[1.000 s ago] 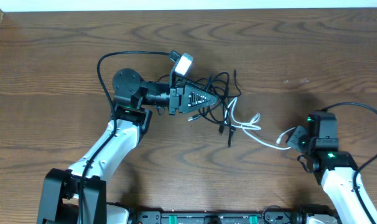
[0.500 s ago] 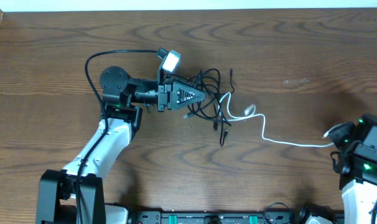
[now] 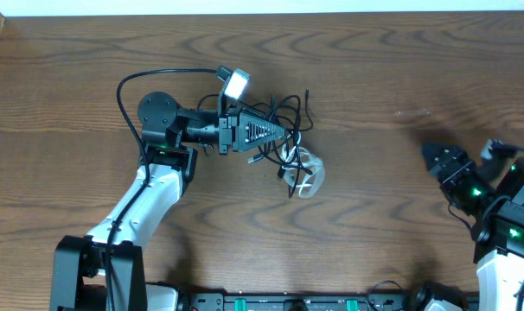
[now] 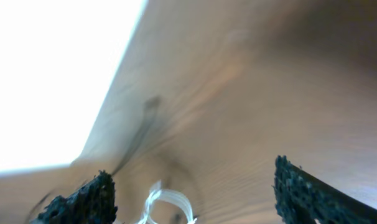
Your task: Untangle cables
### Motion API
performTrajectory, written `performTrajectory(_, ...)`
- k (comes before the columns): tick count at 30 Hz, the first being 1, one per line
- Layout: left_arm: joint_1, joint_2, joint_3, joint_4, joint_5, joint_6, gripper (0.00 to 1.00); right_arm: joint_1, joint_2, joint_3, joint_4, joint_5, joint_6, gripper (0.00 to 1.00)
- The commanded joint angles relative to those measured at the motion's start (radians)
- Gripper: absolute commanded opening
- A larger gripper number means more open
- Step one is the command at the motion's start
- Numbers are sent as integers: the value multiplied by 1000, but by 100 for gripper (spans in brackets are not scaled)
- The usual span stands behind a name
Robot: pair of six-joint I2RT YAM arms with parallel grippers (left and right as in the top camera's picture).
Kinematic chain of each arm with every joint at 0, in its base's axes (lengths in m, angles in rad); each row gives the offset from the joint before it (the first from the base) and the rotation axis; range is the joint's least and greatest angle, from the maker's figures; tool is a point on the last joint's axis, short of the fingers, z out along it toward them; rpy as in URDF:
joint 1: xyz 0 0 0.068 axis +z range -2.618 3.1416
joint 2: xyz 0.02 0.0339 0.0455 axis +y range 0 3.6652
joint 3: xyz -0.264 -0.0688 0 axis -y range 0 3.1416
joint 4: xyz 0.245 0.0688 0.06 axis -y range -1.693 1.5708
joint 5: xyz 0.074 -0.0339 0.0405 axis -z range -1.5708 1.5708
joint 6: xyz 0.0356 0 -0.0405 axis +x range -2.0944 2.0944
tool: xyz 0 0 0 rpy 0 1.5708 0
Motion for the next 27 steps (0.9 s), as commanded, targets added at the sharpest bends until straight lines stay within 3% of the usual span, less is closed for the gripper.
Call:
performTrajectory(1,3,-11,9,8,-64,18,8,39,-4,16,43,-339,-96,84)
performTrajectory(4,3,-11,9,4,-149,-74,8,89,-4,16,60,-363,-196,89)
performTrajectory(9,3,-11,9,-25,-339,-460,8,202,-3,16,67,-352,-330,90)
performTrajectory(13,3,-11,9,-25,-409,-702,8,285,-3,16,90,-273,-325,80)
performTrajectory(16,3,-11,9,-25,-418,-846,8,341,0,16,89,-141,-230,73)
performTrajectory(19,3,-11,9,-24,-421,-880,8,389,15,16,97,-83,-129,75)
performTrajectory(23,3,-11,9,-21,-420,-921,8,451,56,16,140,-79,-113,75)
performTrajectory(27,3,-11,9,-22,-449,-1038,8,504,115,16,138,9,84,72)
